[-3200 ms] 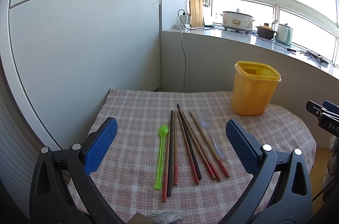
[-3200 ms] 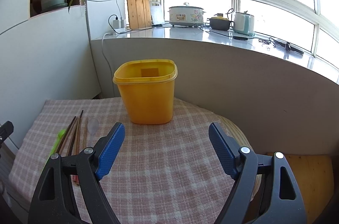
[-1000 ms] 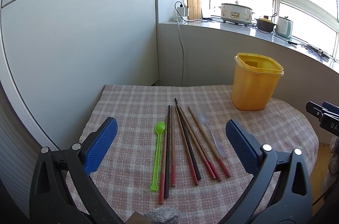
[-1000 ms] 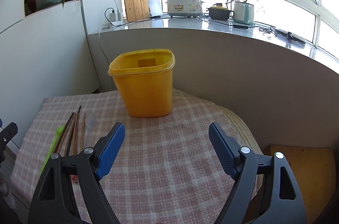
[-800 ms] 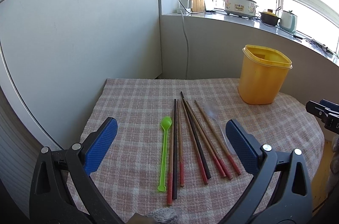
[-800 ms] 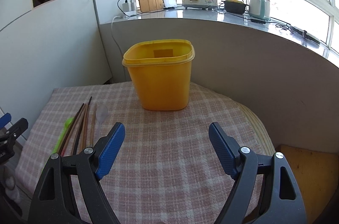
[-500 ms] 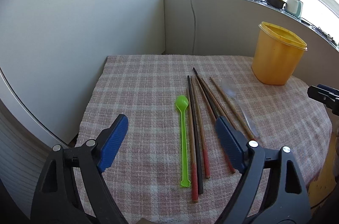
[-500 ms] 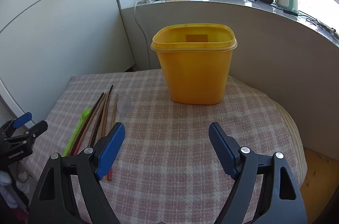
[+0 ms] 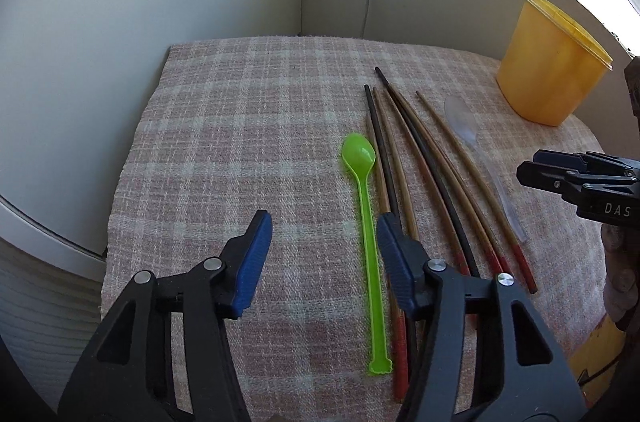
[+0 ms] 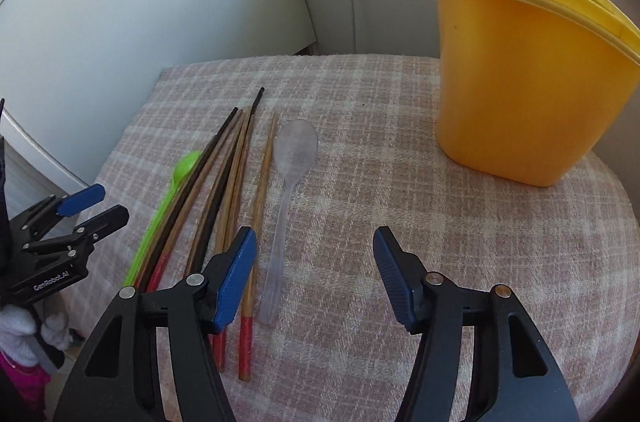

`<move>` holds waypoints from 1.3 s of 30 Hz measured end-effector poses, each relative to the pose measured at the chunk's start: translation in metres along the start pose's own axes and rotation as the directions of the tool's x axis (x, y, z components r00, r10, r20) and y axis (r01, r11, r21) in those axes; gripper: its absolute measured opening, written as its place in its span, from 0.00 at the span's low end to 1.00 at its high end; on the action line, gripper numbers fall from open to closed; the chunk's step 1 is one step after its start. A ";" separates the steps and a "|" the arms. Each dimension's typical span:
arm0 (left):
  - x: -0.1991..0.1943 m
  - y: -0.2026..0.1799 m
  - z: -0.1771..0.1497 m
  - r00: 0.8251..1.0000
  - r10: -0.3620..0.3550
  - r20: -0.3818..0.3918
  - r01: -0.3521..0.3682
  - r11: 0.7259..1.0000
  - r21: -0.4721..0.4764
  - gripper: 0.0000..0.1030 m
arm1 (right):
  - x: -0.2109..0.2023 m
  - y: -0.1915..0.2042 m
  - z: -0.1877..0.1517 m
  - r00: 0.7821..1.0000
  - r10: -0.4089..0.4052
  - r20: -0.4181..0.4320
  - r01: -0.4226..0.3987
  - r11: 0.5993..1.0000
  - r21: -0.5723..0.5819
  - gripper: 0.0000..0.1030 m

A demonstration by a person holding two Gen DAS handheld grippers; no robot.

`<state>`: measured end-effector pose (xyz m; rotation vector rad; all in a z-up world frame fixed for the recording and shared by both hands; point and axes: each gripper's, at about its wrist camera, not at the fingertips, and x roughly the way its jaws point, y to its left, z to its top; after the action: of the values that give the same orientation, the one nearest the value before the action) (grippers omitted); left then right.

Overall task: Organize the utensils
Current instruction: 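Grasp the green spoon with the left gripper while the right gripper grasps the clear spoon, then lift both spoons with both grippers and carry them over the yellow container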

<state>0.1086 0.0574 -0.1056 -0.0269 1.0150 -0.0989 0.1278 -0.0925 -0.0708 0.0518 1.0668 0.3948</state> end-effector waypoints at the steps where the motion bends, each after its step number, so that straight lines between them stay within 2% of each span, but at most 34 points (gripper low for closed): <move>1: 0.004 0.001 0.002 0.999 -0.022 -0.024 0.022 1.000 -0.005 0.44 | 0.007 0.002 0.003 1.000 0.006 -0.023 -0.006 1.000 -0.004 0.45; 3: 0.011 0.002 0.005 0.997 -0.055 -0.062 0.054 0.998 -0.010 0.42 | 0.019 0.005 0.007 0.998 0.021 -0.062 -0.022 1.000 -0.009 0.40; 6: 0.019 -0.003 0.008 0.993 -0.062 -0.099 0.064 0.998 0.018 0.41 | 0.031 0.009 0.014 0.995 0.018 -0.095 -0.019 1.000 -0.018 0.35; 10: 0.030 -0.008 0.013 0.985 -0.083 -0.150 0.090 0.995 0.039 0.28 | 0.045 0.014 0.021 0.992 0.014 -0.124 -0.017 1.000 -0.024 0.31; 12: 0.036 -0.010 0.017 0.984 -0.080 -0.162 0.089 0.995 0.048 0.24 | 0.048 0.017 0.025 0.992 0.006 -0.128 -0.010 0.999 -0.035 0.28; 14: 0.041 -0.010 0.021 0.984 -0.073 -0.163 0.084 0.995 0.059 0.15 | 0.052 0.019 0.029 0.991 0.001 -0.136 -0.006 0.999 -0.041 0.27; 20: 0.053 -0.004 0.037 0.974 -0.114 -0.196 0.127 0.990 0.054 0.07 | 0.060 0.024 0.038 0.986 -0.022 -0.162 0.011 0.998 -0.068 0.26; 25: 0.053 0.007 0.041 0.962 -0.150 -0.227 0.161 0.987 0.028 0.05 | 0.063 0.020 0.042 0.977 -0.034 -0.212 0.014 0.995 -0.096 0.09; 31: 0.046 0.017 0.040 0.964 -0.155 -0.218 0.158 0.987 -0.004 0.04 | 0.061 0.017 0.043 0.969 -0.023 -0.248 -0.001 0.995 -0.096 0.06; 36: 0.028 0.033 0.034 0.968 -0.159 -0.193 0.154 0.987 -0.042 0.04 | 0.053 0.016 0.040 0.974 0.016 -0.227 -0.035 0.996 -0.081 0.04; 39: 0.016 0.037 0.029 0.975 -0.136 -0.174 0.130 0.991 -0.045 0.04 | 0.045 0.016 0.037 0.977 0.041 -0.207 -0.059 0.995 -0.082 0.04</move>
<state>0.1439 0.0923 -0.1066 -0.1186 1.1922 -0.2091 0.1739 -0.0570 -0.0868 -0.0413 1.2525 0.5006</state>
